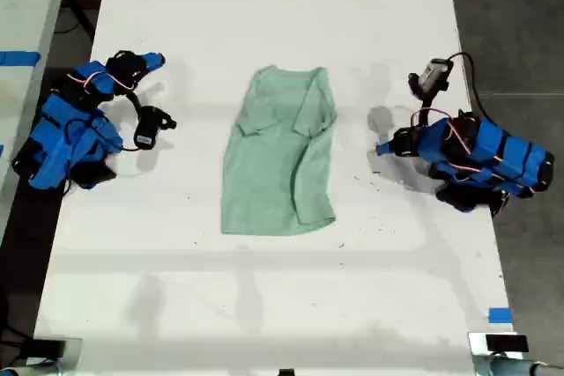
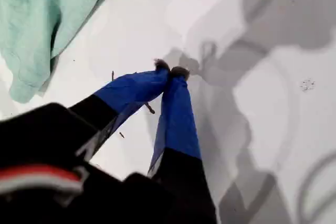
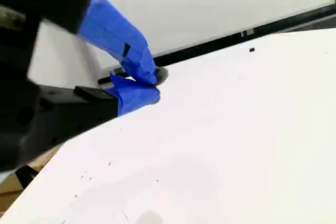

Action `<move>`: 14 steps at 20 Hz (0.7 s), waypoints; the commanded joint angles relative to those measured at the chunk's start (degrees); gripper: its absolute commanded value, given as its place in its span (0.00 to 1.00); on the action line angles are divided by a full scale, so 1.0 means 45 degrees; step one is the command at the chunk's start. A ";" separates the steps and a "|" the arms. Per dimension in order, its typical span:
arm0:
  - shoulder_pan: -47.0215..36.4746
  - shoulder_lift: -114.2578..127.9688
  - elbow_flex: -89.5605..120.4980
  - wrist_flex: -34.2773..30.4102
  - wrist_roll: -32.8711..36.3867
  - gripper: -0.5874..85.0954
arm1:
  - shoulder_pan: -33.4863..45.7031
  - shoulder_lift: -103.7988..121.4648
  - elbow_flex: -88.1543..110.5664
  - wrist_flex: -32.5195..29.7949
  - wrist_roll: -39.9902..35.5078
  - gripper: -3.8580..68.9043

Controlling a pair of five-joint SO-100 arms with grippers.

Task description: Fold t shirt

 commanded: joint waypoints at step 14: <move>0.9863 -1.7461 -1.5781 -0.0840 0.1309 0.00 | 0.0215 0.0117 0.0469 0.0195 0.0117 0.07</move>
